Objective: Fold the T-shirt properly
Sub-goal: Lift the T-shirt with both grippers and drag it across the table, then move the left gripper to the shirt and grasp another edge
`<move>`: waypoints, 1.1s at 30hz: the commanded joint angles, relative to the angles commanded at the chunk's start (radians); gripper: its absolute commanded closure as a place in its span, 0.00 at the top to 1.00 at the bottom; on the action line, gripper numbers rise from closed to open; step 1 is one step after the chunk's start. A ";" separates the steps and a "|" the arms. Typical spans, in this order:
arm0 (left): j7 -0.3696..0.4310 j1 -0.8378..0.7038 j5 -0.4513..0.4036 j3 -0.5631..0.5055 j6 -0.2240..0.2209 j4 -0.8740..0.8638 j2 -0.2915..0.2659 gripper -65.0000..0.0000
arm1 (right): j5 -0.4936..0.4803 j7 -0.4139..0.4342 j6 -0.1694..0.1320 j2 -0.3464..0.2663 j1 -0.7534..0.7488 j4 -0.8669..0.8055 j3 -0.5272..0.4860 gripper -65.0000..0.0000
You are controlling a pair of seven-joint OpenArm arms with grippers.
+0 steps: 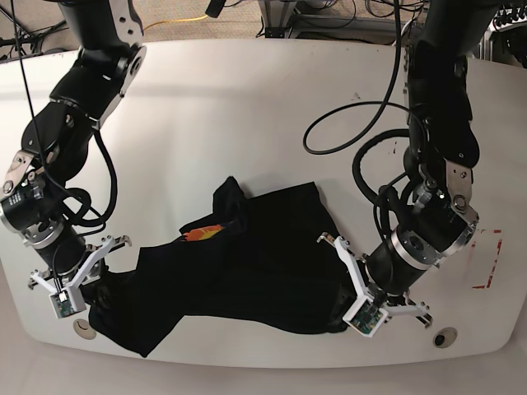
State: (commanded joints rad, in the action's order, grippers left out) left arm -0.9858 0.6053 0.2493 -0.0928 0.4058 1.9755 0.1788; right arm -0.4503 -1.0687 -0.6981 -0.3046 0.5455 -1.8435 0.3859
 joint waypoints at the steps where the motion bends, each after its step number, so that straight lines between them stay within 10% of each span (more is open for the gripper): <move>1: -0.015 0.026 0.000 0.018 0.000 0.000 0.000 0.00 | 0.000 0.000 0.000 -0.006 0.029 0.003 -0.018 0.00; 12: -0.077 0.298 0.008 0.117 0.005 -0.058 0.069 0.10 | 0.144 -0.002 0.000 0.009 0.371 0.043 -0.229 0.00; 18: -0.094 0.391 0.005 0.118 0.087 -0.089 0.092 0.05 | 0.193 -0.028 0.000 0.037 0.494 0.072 -0.236 0.00; 33: -0.158 0.117 0.011 0.118 0.137 -0.035 0.077 0.03 | 0.199 -0.029 0.000 0.051 0.230 -0.026 -0.163 0.00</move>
State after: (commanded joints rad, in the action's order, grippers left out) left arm -1.1439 0.7219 0.2601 0.0253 0.5424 1.9402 0.2555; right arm -0.2509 -1.0978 -0.6981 -0.2539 0.7756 -1.8696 0.2232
